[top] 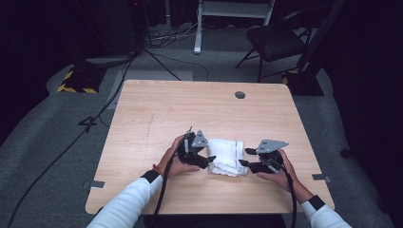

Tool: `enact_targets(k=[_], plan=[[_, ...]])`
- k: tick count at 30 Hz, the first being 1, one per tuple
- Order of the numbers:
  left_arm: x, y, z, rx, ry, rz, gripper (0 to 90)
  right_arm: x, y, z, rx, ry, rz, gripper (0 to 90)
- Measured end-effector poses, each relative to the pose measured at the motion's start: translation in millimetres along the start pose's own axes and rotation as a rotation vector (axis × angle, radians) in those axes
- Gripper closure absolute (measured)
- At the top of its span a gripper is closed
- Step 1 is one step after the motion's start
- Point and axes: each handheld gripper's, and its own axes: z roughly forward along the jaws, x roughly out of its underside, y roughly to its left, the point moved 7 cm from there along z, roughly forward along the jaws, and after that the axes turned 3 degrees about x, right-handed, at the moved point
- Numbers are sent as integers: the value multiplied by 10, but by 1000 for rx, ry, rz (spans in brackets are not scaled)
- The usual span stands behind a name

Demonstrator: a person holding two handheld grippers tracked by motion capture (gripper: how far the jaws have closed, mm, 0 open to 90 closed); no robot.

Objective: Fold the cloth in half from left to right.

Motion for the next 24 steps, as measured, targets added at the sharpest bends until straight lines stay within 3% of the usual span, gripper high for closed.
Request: enact_targets(k=[5, 7, 10, 15, 24], plan=[[70, -136, 153, 24, 79, 65, 229, 90, 35, 78, -15, 46, -10, 436], [100, -172, 175, 37, 94, 73, 229, 131, 51, 103, -12, 68, -17, 427], [124, -211, 180, 21, 112, 104, 229, 177, 80, 139, -4, 95, -43, 423], [129, -261, -6, 6, 81, 119, 205, 136, 66, 44, 2, 78, -40, 401], [273, -166, -340, -54, 78, 100, 184, -2, 5, -152, 34, 15, -34, 378]])
